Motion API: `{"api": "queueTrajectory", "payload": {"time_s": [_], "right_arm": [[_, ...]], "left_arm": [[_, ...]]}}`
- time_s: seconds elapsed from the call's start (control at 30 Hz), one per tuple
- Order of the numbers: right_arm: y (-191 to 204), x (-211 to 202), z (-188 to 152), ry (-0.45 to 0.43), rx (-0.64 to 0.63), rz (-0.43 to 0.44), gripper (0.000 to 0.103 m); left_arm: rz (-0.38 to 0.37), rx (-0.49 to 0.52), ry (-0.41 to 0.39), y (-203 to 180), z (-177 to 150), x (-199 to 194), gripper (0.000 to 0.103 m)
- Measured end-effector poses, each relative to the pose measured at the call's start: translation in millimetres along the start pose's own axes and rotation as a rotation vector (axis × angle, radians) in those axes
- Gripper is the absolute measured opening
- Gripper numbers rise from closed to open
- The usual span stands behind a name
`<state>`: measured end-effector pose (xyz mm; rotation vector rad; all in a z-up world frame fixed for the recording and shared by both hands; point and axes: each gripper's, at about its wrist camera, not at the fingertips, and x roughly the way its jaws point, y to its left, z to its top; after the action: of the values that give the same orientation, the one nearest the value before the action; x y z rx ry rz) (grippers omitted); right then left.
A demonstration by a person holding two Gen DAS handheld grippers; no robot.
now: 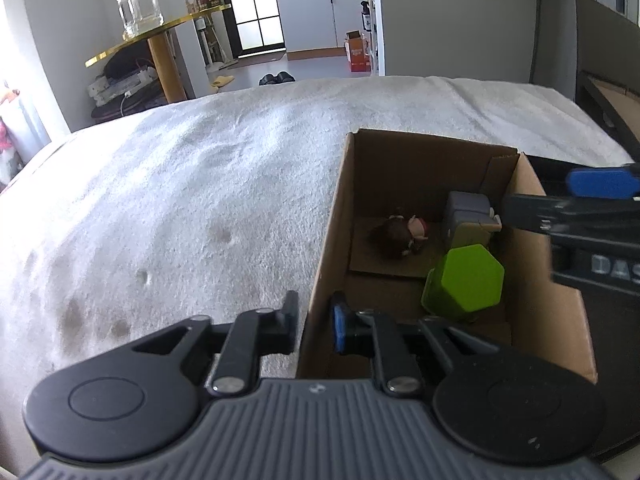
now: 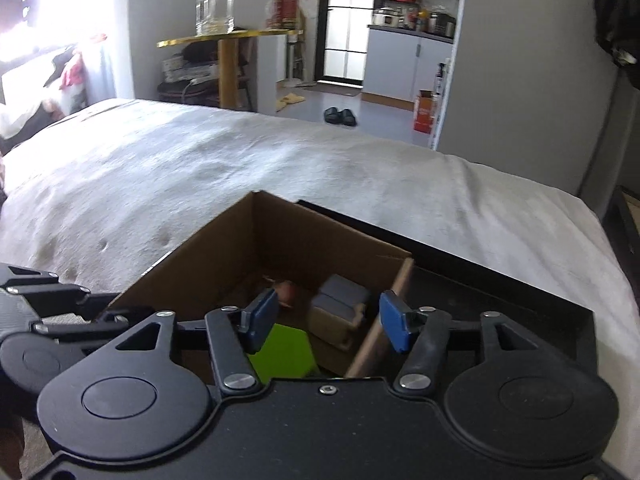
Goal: Organize rigid objects
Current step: 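Open the right gripper to drop the girl doll into the box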
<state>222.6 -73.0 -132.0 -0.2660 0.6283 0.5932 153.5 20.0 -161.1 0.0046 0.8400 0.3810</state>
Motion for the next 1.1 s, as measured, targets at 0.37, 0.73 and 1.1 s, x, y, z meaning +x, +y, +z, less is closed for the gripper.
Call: {"api": "queueTrajectory", "payload": {"time_s": [0.37, 0.73, 1.1], "right_arm": [[-27.8, -18.5, -13.7, -0.028, 0.046, -0.063, 0.077], [-53.3, -22.6, -31.2, -0.033, 0.094, -0.098, 0.098], [-81.1, -26.3, -49.6, -0.024, 0.145, -0.128, 0.103]], "left_arm": [[0.032, 0.045, -0.034, -14.7, 10.4, -12.0, 0.079], [0.051, 0.089, -0.037, -30.0, 14.4, -13.0, 0.085], [0.106, 0.118, -0.019, -46.2, 17.1, -11.3, 0.086]]}}
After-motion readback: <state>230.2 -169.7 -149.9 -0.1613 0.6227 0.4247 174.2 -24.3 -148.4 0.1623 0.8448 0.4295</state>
